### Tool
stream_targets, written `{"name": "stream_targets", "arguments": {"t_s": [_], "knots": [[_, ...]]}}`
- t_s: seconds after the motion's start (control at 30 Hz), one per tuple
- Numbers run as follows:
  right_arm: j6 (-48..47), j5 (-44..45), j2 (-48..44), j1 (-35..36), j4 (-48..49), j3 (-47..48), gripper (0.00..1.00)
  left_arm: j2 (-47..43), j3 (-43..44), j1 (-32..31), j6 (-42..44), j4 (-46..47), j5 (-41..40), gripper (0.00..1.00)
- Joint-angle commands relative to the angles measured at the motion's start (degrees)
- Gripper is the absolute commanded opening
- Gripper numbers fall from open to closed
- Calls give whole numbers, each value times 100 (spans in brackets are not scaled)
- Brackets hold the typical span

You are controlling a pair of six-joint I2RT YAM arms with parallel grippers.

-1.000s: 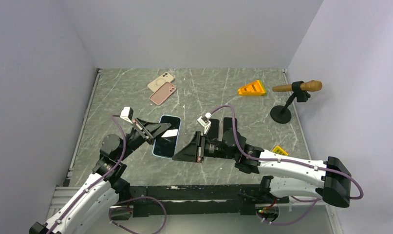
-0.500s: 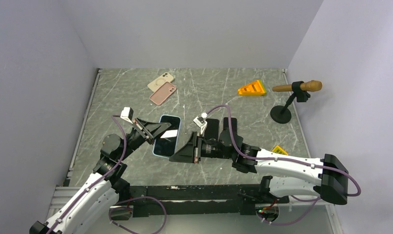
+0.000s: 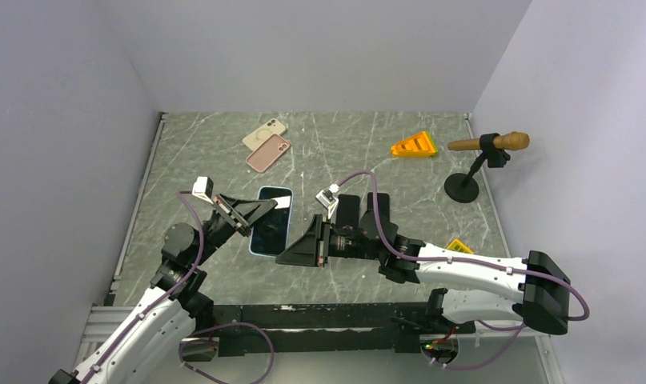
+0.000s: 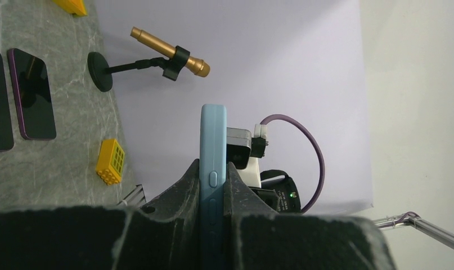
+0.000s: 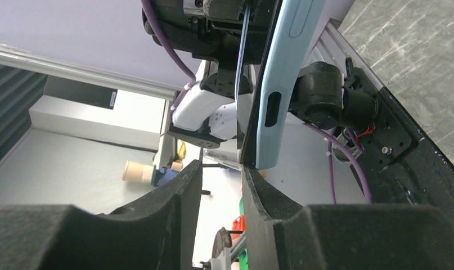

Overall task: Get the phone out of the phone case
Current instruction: Remove the phone case from the phone.

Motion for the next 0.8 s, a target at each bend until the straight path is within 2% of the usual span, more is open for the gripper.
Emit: {"name": "stream_targets", "arguments": {"t_s": [0.0,0.37,0.5,0.63,0.77], "knots": [[-12,537,74,-244,172,-91,37,-155,274,-54,-415,609,382,0],[11,542,97,-413,222,-207,39,-271,294,-77,-525,597,406,0],[-159,498,231,-490,-226,97,39,-239,185,-115,-654,812,407,0],[47,495,258,-614,28,-101,40,-277,209,-131,-650,760,406,0],[68,491,347,-720,-168,-28,41,-266,266,-142,-626,734,418,0]]}}
